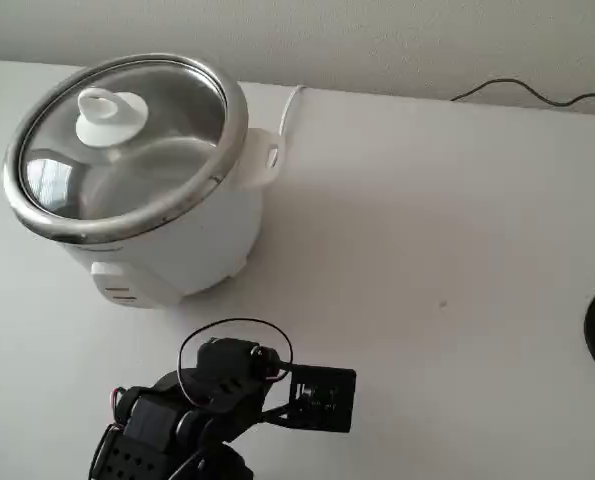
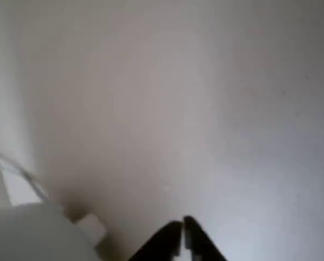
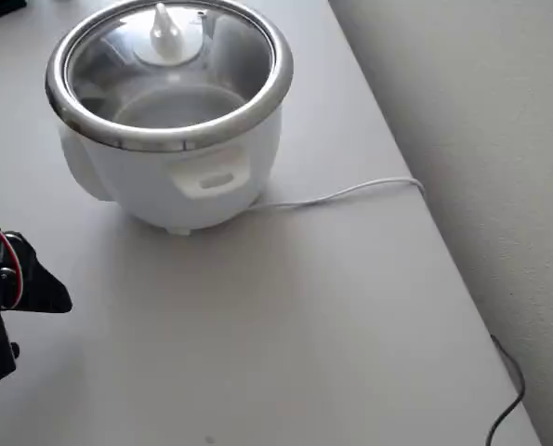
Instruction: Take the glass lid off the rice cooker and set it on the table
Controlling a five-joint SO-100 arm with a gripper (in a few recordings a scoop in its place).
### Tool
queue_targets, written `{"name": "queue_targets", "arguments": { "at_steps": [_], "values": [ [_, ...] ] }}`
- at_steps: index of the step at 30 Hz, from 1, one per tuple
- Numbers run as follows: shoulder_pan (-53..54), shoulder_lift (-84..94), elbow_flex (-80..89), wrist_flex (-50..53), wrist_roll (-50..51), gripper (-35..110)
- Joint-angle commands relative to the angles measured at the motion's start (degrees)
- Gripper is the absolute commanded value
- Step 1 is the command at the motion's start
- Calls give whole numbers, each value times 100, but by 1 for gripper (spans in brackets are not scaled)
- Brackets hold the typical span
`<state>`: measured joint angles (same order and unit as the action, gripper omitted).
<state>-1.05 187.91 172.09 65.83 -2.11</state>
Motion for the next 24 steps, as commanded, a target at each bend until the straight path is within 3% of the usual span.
{"name": "queue_targets", "arguments": {
  "at_steps": [1,14,24],
  "values": [
    [26,62,9,0,0,0],
    [9,62,9,0,-18,0],
    [-1310,62,9,26,-1503,0]
  ]
}}
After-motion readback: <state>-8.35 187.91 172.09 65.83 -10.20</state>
